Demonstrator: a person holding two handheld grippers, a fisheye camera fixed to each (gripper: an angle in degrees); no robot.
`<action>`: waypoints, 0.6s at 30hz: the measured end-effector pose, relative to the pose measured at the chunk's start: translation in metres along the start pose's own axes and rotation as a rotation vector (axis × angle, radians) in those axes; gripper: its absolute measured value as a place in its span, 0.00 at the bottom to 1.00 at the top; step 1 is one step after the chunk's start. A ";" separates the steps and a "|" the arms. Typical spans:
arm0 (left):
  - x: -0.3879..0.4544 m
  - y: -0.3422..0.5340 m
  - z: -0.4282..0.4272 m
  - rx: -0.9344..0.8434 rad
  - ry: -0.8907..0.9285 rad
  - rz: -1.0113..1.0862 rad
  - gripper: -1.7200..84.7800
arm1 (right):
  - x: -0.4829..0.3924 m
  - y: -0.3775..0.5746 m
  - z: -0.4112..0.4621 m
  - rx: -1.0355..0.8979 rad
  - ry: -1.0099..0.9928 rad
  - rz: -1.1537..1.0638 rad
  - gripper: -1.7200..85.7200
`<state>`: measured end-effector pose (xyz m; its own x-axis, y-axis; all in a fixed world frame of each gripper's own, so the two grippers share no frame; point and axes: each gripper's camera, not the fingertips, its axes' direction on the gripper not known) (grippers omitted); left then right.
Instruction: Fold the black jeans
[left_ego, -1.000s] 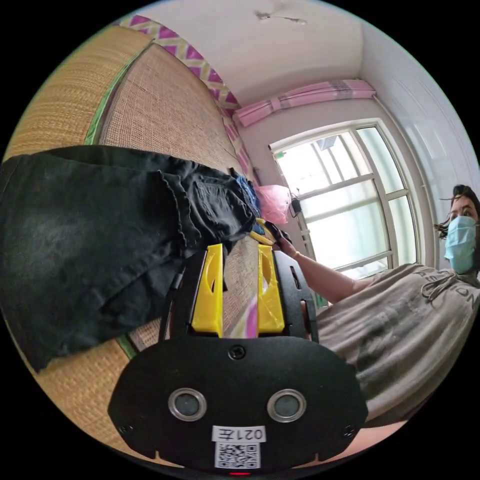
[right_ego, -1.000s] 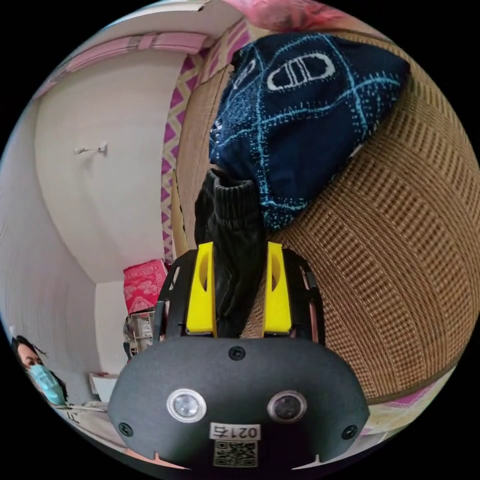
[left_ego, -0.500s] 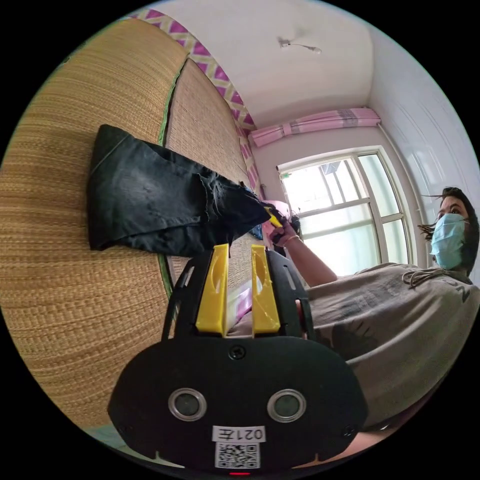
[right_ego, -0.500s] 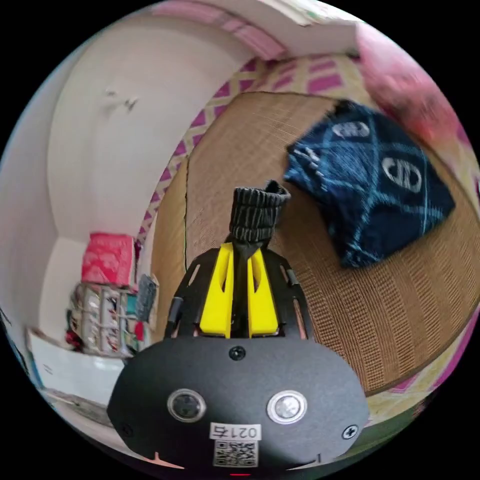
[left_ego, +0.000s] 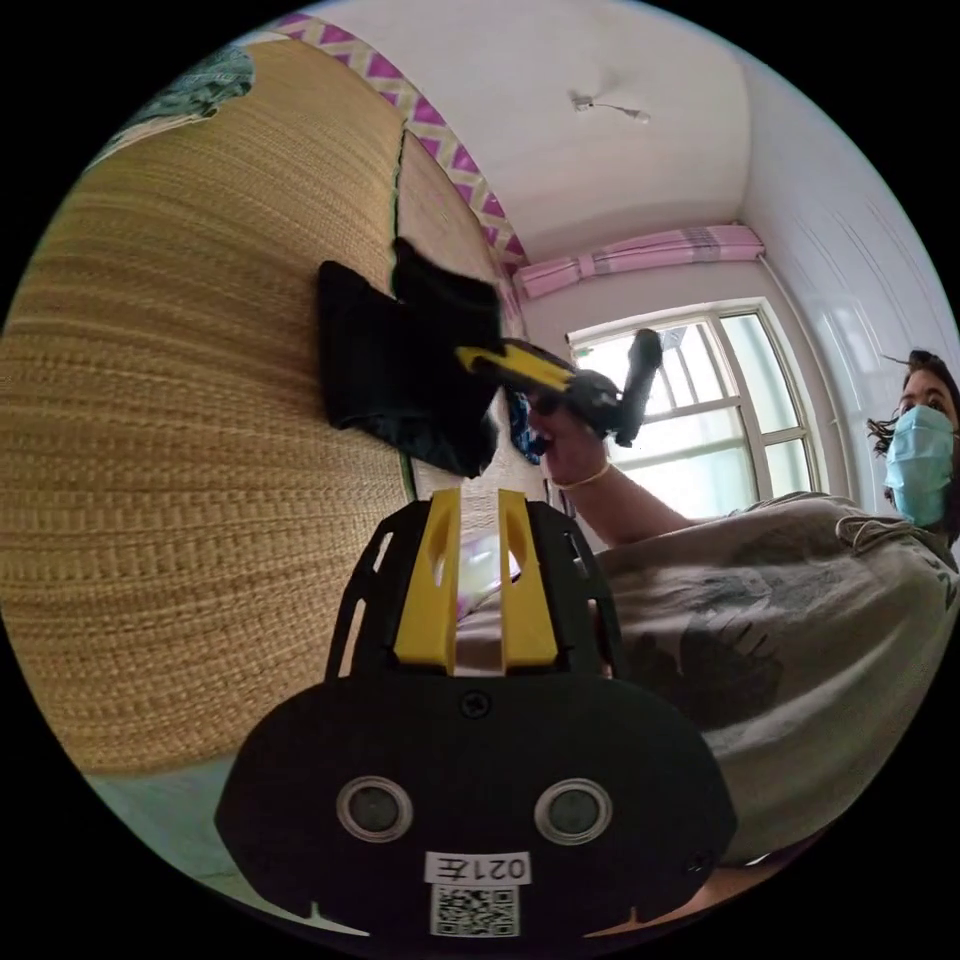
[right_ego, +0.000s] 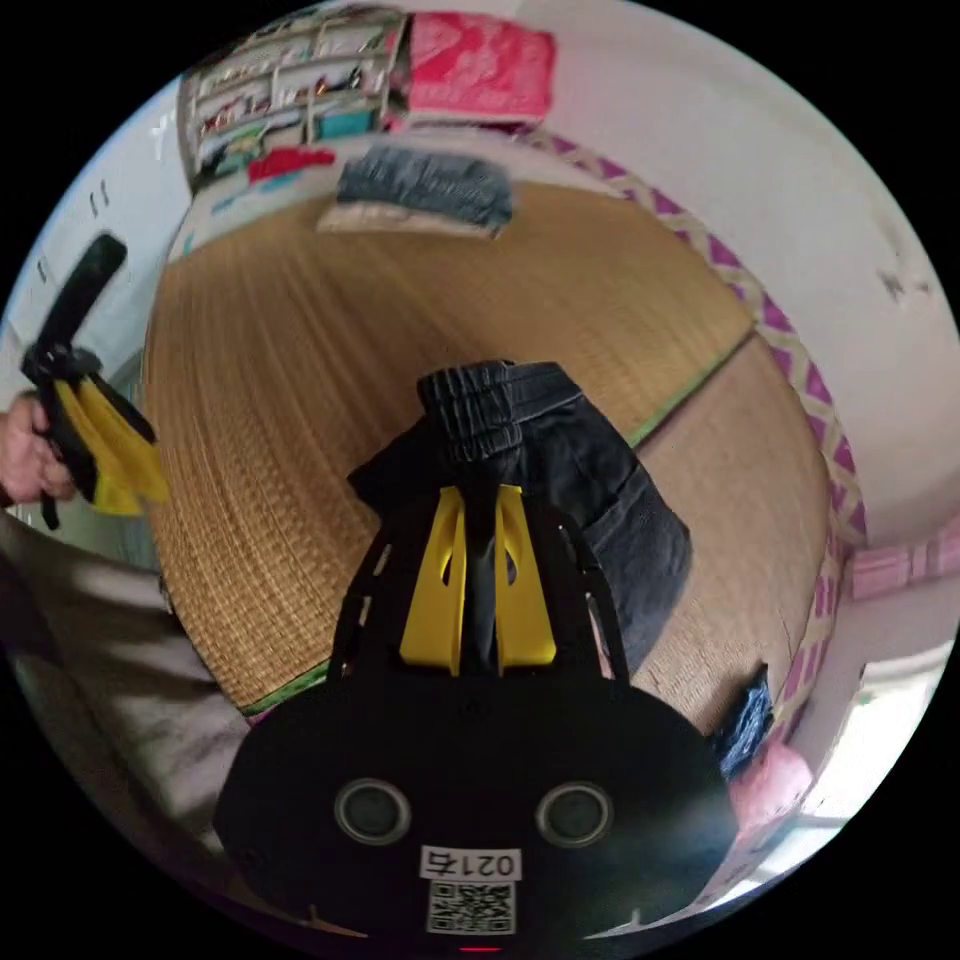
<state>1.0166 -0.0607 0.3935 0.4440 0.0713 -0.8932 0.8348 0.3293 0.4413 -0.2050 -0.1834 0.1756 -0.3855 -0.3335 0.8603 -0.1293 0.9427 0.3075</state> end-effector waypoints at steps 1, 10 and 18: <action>-0.006 0.003 -0.005 0.000 0.003 -0.012 0.09 | -0.017 -0.014 0.033 -0.102 0.001 -0.048 0.08; -0.045 -0.015 -0.015 -0.015 0.007 -0.010 0.08 | -0.016 -0.045 0.051 -0.171 0.023 0.015 0.11; -0.060 -0.095 0.025 -0.014 0.011 0.040 0.10 | 0.113 -0.003 0.007 -0.021 -0.392 0.264 0.17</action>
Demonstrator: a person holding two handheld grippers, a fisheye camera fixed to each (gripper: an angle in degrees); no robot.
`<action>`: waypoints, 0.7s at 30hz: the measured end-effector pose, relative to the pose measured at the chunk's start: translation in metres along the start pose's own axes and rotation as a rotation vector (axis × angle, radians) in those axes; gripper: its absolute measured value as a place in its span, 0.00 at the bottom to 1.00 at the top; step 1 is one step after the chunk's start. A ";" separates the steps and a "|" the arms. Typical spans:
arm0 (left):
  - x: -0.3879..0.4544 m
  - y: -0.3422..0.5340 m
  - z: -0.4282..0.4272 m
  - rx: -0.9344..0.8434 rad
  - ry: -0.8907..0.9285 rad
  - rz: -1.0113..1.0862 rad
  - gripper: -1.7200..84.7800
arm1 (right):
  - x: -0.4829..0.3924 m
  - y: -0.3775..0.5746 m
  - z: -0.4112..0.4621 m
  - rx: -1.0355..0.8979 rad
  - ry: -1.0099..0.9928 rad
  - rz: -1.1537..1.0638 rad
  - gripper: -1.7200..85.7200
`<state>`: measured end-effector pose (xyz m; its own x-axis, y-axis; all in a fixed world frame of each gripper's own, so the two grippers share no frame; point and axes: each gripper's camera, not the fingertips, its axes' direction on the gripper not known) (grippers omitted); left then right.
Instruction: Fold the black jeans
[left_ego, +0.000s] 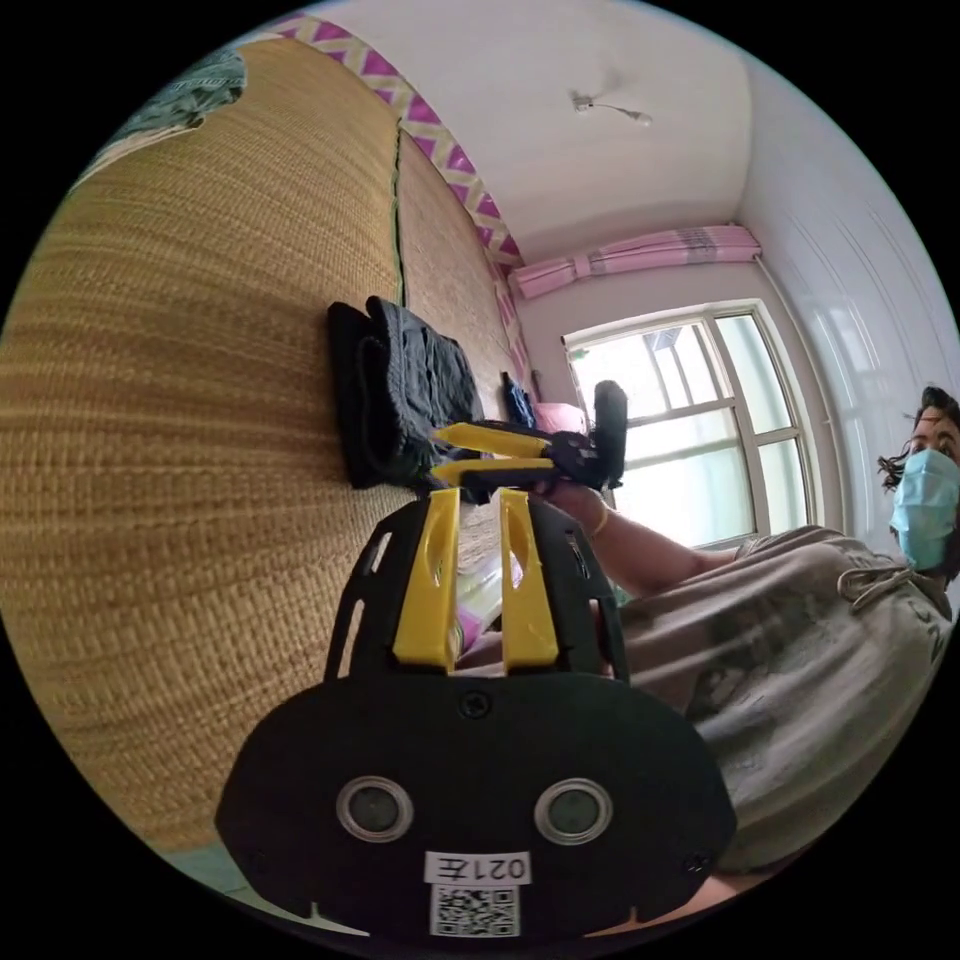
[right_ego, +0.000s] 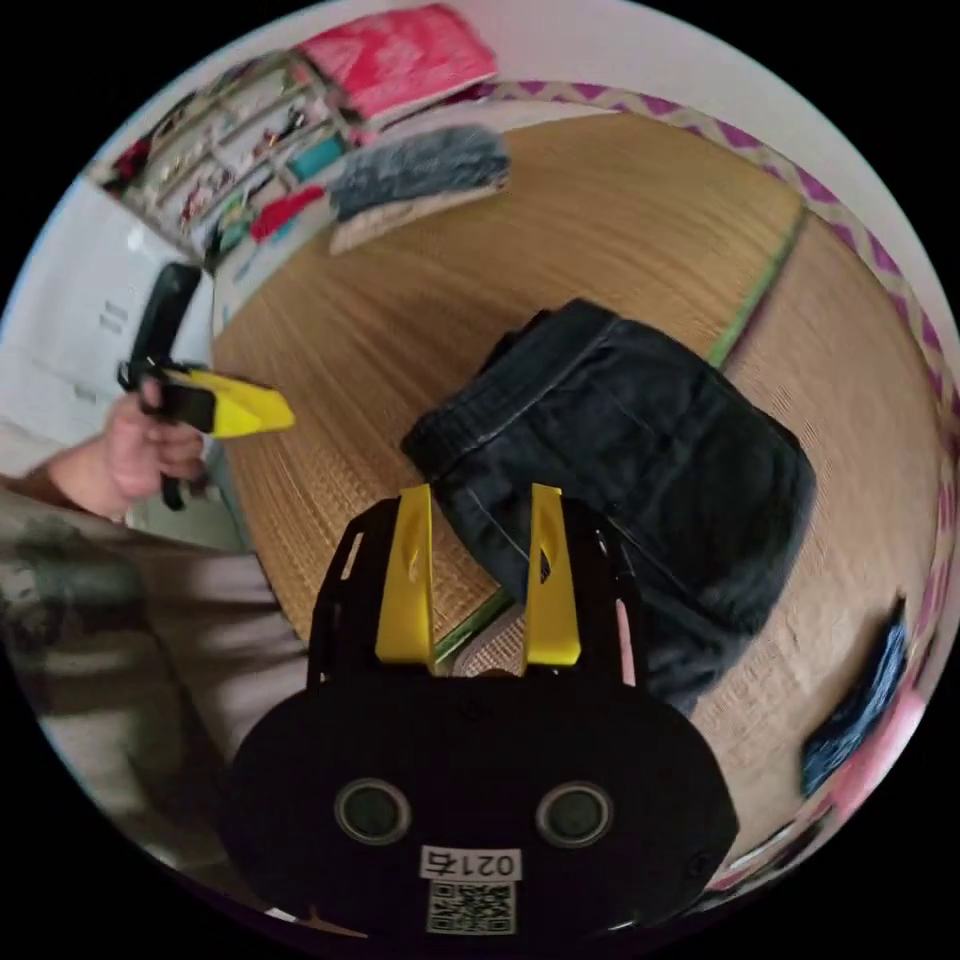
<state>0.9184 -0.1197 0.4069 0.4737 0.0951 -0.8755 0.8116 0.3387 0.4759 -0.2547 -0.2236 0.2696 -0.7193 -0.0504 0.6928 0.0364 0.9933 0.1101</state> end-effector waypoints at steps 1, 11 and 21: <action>-0.006 -0.013 0.007 0.009 -0.016 -0.014 0.11 | 0.032 0.015 -0.025 0.052 -0.011 0.083 0.17; -0.089 -0.086 0.077 -0.126 -0.164 -0.157 0.28 | 0.345 0.150 -0.029 0.073 -0.353 0.681 0.19; -0.157 -0.107 0.113 -0.273 -0.076 -0.246 0.17 | 0.456 0.188 0.021 0.068 -0.788 0.680 0.17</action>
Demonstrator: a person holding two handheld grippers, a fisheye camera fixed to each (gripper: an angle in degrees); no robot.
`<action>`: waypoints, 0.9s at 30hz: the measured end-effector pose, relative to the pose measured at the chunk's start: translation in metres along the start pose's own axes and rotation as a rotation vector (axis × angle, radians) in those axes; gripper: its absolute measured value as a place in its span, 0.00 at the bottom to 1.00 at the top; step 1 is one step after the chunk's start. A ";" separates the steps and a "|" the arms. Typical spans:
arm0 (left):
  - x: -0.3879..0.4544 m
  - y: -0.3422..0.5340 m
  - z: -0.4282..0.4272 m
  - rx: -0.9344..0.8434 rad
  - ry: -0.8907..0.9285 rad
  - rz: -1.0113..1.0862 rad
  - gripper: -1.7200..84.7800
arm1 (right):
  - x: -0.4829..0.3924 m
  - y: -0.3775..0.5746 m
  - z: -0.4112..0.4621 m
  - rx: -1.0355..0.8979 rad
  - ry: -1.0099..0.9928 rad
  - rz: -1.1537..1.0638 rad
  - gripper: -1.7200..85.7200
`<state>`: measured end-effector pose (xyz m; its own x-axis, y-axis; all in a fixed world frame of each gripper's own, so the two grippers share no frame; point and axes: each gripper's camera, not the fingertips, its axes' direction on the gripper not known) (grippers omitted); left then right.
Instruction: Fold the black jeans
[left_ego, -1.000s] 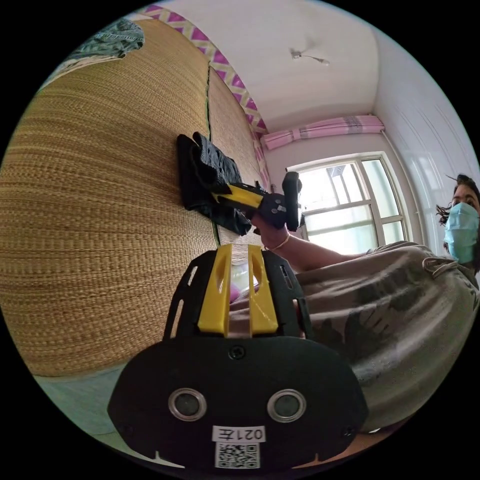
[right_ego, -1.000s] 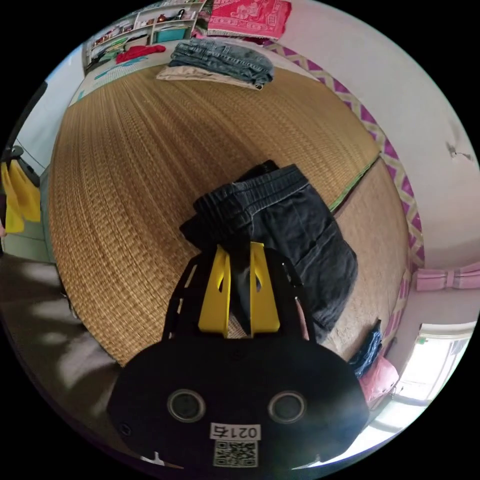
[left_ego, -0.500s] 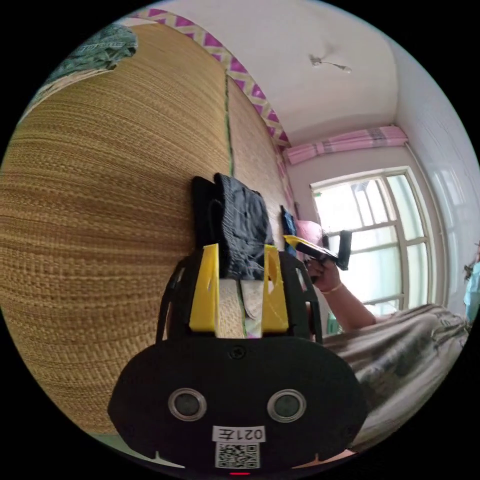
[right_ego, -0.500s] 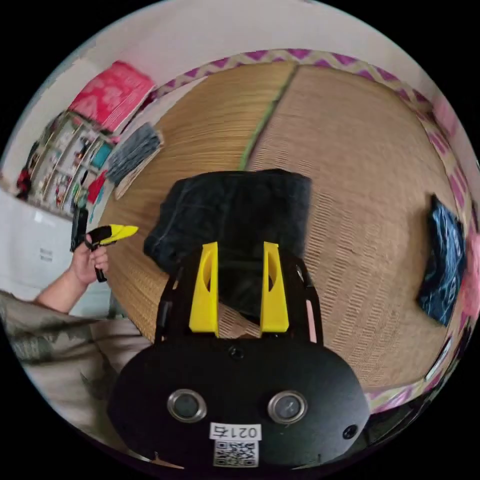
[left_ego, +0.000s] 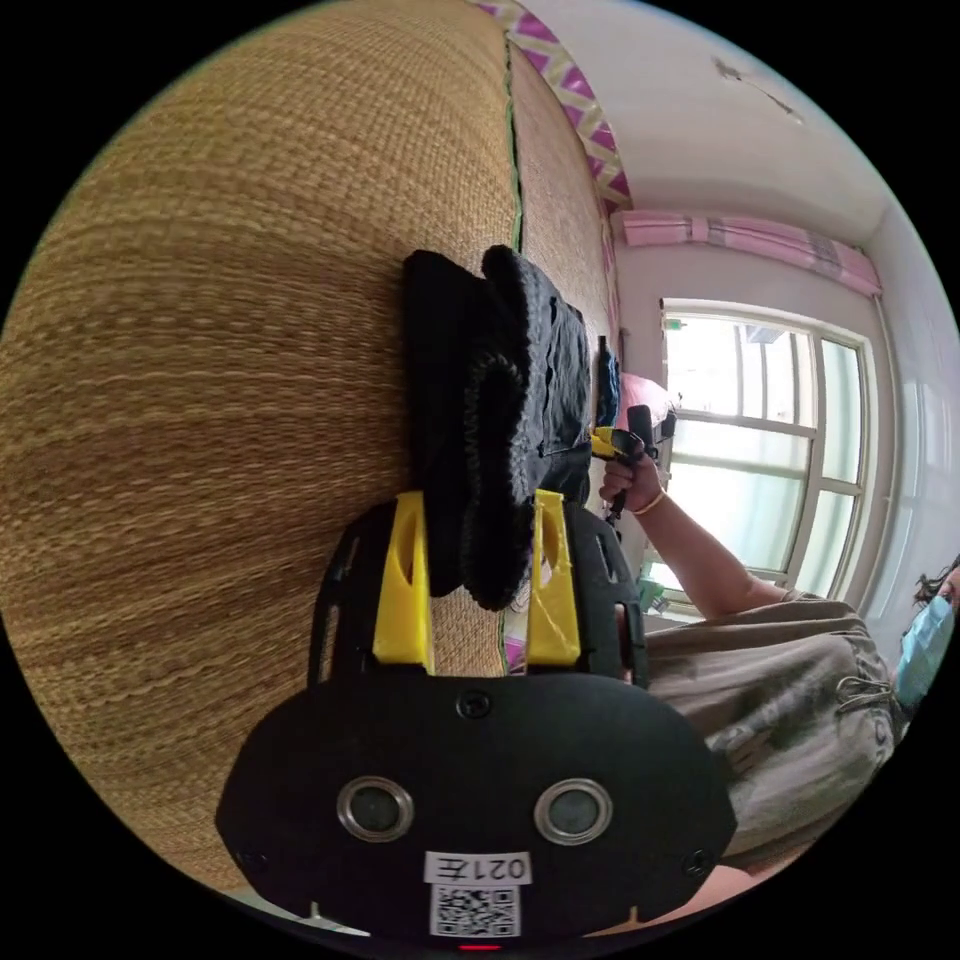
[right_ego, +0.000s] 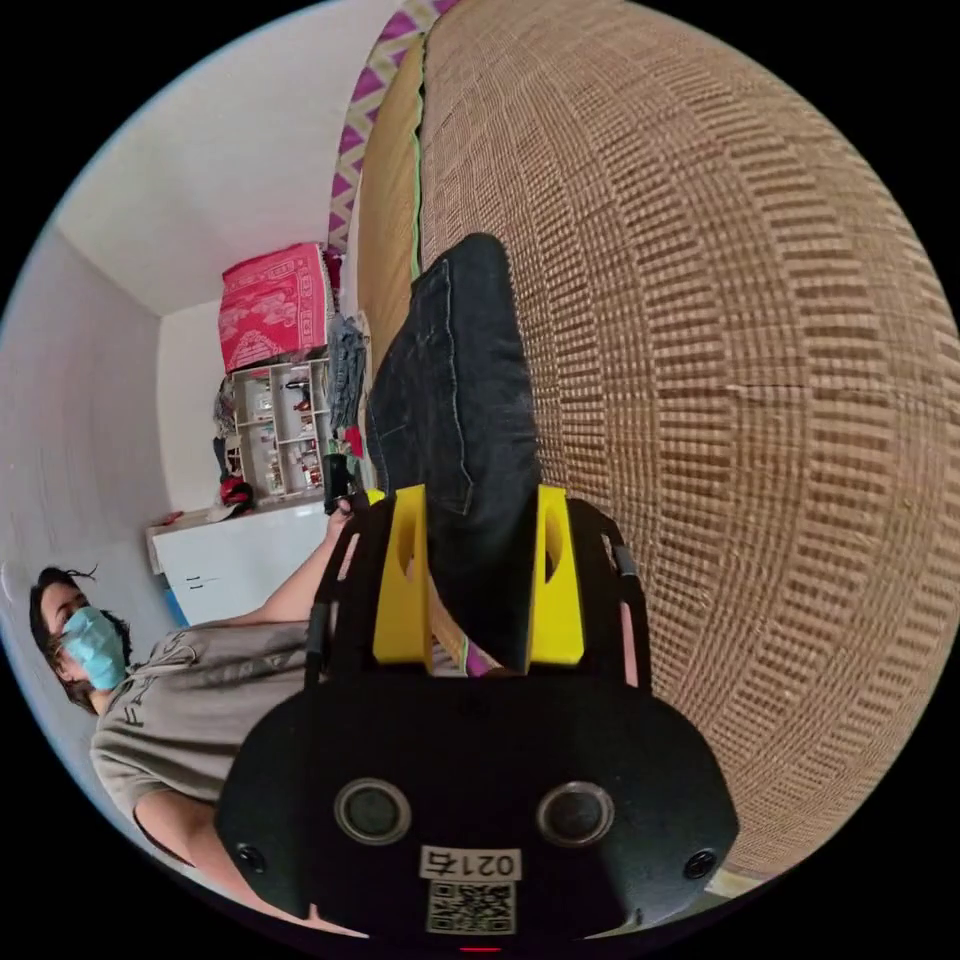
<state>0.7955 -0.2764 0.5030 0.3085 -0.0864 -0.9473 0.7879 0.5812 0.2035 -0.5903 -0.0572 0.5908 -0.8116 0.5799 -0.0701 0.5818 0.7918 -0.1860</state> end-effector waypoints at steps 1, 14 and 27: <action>-0.012 -0.002 0.000 -0.011 0.035 -0.027 0.15 | 0.005 -0.006 0.003 -0.015 0.042 0.010 0.16; 0.005 0.038 -0.084 0.161 0.139 0.107 0.08 | -0.142 -0.039 -0.043 -0.044 0.225 -0.275 0.08; -0.020 0.140 -0.467 0.746 -0.009 0.119 0.09 | -0.482 -0.236 0.163 -0.147 0.193 -0.672 0.08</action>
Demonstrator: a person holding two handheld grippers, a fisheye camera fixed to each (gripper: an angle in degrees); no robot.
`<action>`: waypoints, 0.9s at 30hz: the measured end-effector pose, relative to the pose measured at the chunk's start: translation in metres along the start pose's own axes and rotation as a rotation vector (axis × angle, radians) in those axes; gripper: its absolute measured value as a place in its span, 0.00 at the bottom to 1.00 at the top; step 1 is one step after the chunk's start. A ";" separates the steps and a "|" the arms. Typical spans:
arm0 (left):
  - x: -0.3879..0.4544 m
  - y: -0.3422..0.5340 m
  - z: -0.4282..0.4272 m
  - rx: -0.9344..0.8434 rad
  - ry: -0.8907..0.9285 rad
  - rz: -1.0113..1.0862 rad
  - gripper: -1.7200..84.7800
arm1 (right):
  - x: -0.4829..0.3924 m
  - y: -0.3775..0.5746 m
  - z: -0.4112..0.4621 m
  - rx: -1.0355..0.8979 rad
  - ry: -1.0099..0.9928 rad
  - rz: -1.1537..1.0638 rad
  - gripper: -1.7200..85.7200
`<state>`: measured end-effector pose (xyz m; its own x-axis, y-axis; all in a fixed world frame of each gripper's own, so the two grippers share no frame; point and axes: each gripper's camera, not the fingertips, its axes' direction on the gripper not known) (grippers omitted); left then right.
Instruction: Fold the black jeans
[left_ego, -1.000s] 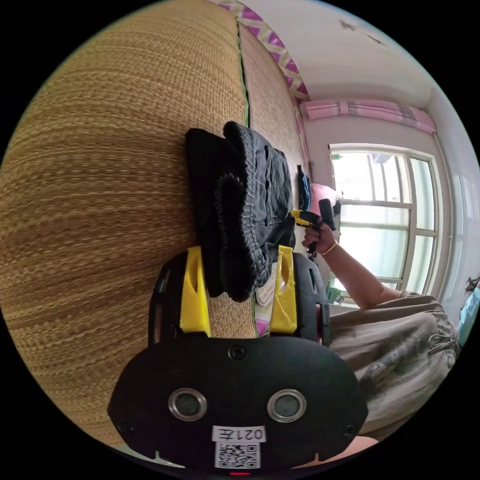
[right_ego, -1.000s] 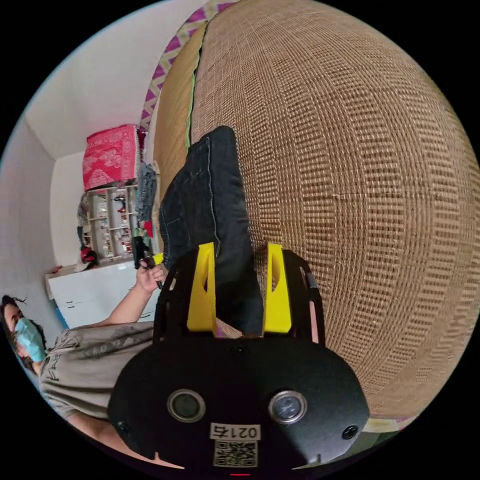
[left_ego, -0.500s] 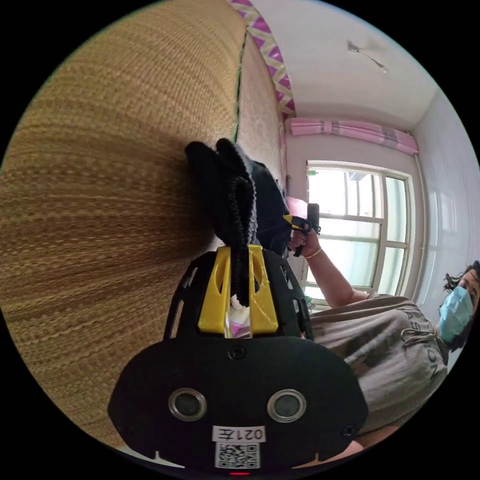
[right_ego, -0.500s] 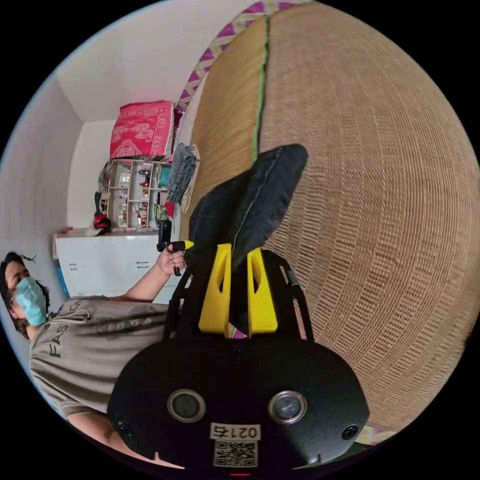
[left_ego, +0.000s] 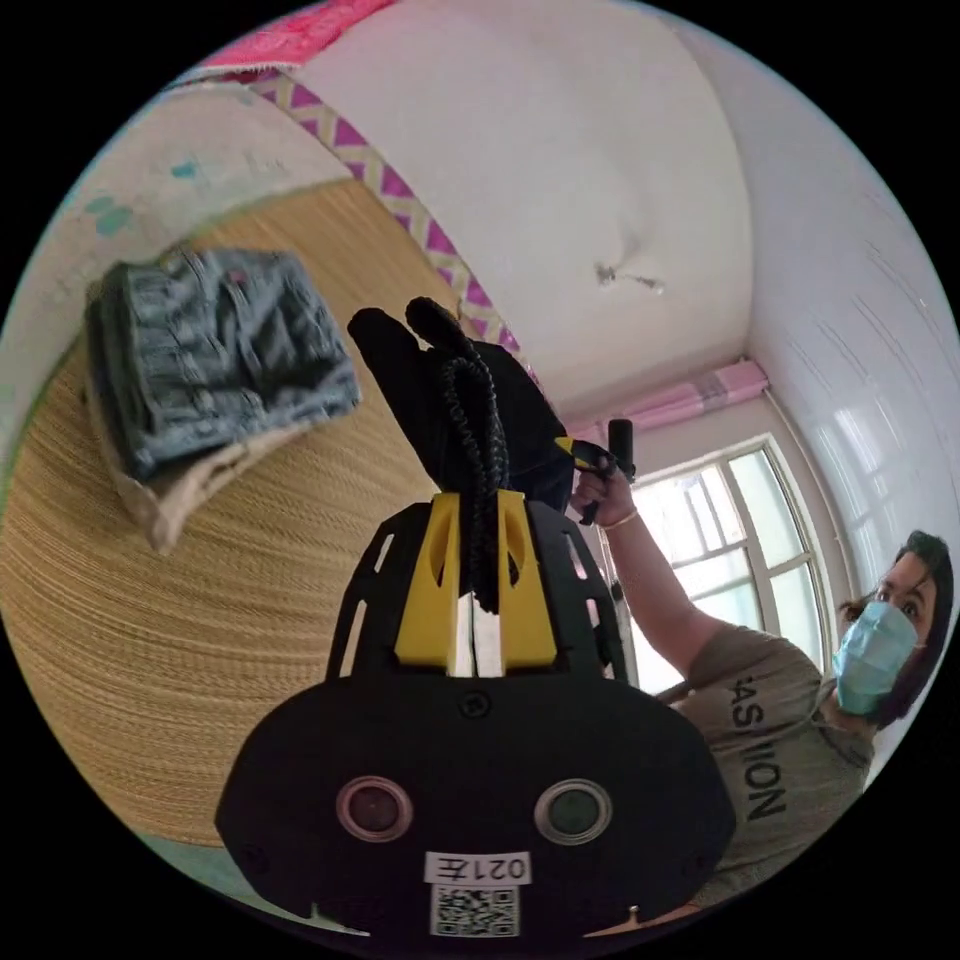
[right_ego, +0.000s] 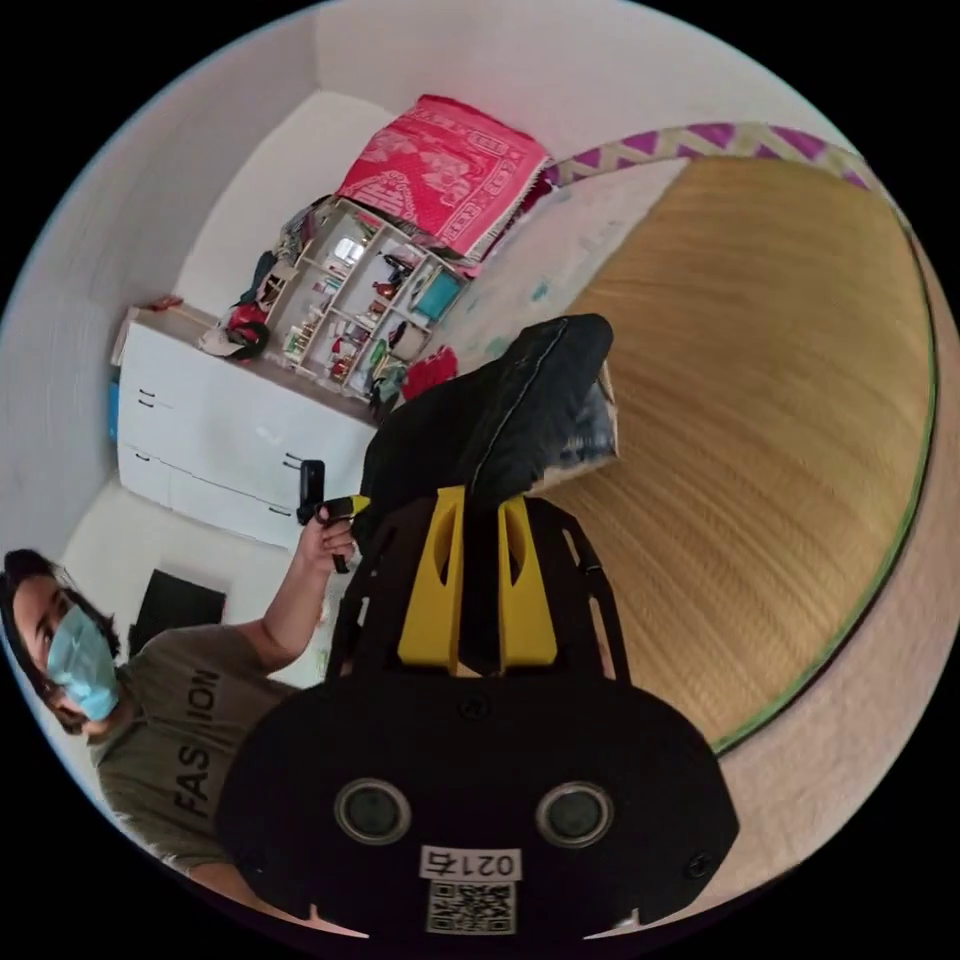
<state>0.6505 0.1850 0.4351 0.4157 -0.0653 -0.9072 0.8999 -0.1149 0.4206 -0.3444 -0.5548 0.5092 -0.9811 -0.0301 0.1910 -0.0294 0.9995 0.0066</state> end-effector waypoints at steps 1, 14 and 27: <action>-0.017 -0.014 -0.020 0.061 -0.016 -0.022 0.09 | -0.014 -0.034 0.017 0.010 0.046 -0.006 0.09; -0.223 0.083 -0.071 0.114 0.077 -0.379 0.08 | -0.009 0.043 0.058 -0.123 0.323 0.115 0.04; -0.065 0.216 0.015 -0.102 0.255 -0.249 0.01 | -0.013 0.434 -0.128 0.216 0.399 0.638 0.08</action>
<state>0.8155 0.1498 0.5851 0.1905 0.2024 -0.9606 0.9807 0.0037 0.1953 -0.3201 -0.1211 0.6358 -0.6790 0.5933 0.4324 0.4402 0.8004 -0.4069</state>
